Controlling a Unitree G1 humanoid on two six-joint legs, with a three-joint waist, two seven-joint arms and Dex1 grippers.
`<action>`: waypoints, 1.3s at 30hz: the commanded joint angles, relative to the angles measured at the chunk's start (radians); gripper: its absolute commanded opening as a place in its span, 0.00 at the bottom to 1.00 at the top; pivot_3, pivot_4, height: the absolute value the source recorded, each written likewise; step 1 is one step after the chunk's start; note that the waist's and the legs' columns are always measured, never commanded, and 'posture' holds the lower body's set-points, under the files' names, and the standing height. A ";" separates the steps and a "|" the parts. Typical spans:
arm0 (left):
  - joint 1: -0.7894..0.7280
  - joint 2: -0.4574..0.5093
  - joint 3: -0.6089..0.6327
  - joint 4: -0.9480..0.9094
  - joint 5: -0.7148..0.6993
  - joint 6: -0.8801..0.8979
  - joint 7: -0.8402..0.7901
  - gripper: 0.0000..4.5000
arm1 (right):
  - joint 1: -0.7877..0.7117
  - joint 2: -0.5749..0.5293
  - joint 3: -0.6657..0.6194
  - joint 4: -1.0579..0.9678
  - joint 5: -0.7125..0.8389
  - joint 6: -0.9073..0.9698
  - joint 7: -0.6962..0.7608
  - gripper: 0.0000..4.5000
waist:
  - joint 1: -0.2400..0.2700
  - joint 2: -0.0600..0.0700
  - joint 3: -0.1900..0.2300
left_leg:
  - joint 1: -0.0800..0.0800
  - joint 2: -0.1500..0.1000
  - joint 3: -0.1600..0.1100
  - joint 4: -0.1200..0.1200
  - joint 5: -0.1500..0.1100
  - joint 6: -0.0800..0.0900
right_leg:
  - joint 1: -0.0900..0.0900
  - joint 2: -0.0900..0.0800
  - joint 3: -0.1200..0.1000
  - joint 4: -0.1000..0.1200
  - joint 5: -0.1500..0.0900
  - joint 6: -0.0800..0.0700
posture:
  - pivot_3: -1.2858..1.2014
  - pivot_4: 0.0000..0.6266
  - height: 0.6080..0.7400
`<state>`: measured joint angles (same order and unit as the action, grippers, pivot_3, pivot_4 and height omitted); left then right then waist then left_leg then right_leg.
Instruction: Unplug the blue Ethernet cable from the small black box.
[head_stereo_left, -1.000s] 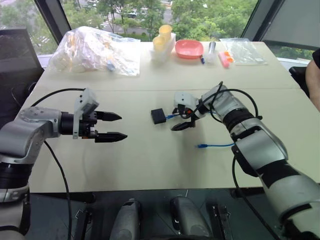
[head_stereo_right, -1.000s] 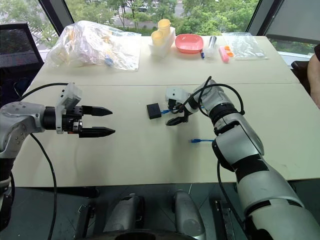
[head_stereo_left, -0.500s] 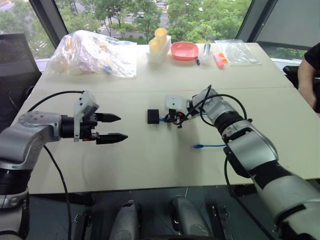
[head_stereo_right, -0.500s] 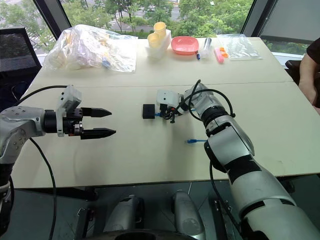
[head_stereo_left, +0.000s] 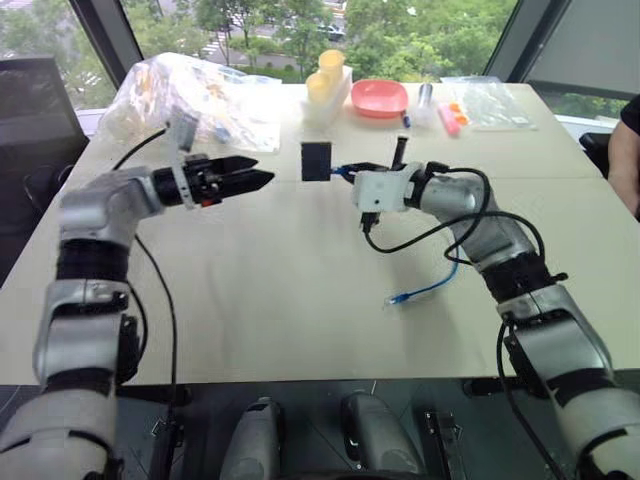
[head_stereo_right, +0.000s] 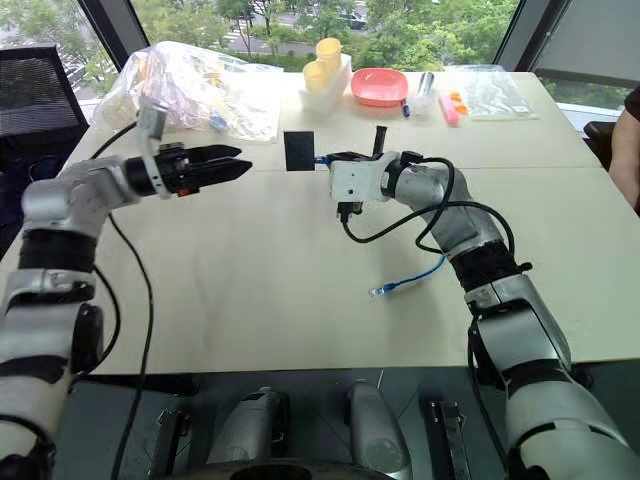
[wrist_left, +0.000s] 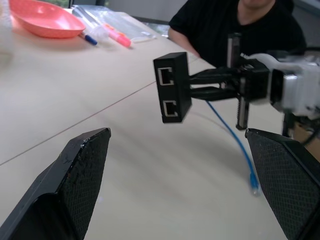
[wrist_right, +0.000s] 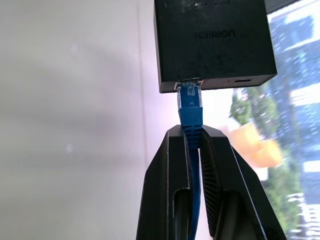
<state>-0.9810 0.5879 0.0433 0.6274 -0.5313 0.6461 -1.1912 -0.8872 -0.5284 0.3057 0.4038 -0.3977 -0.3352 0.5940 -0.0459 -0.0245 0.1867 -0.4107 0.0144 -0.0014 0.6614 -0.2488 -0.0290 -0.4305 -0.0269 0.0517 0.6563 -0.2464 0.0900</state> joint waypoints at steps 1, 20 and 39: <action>-0.096 -0.054 -0.007 0.136 0.046 -0.075 -0.043 1.00 | 0.008 0.007 -0.032 -0.116 -0.018 0.051 -0.041 0.01 | 0.001 0.000 0.000 | 0.000 0.000 0.001 0.001 0.000 0.000 | 0.000 0.000 0.000 0.000 0.000 0.000 | 0.52 0.24 0.96; -0.268 -0.193 0.031 0.425 0.144 -0.223 -0.136 0.30 | 0.061 0.031 -0.008 -0.233 -0.072 0.128 -0.053 0.00 | 0.002 0.000 0.000 | 0.000 -0.001 0.002 0.001 0.000 0.000 | 0.001 0.000 0.000 -0.001 0.000 0.000 | 0.52 0.24 0.96; -0.197 -0.139 0.017 0.316 0.165 -0.175 -0.310 0.11 | 0.196 -0.076 -0.232 -0.470 0.368 0.514 0.279 0.98 | 0.004 0.000 0.000 | 0.000 0.000 0.001 0.001 0.000 0.000 | 0.002 0.000 -0.001 -0.002 0.000 0.000 | 0.52 0.24 0.96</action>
<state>-1.1725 0.4403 0.0608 1.0102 -0.3531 0.4569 -1.4462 -0.6789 -0.6127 0.1638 0.0339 -0.2027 0.0325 0.8066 -0.0422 -0.0250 0.1869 -0.4112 0.0142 -0.0008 0.6625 -0.2491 -0.0285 -0.4285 -0.0266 0.0511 0.6547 -0.2464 0.0903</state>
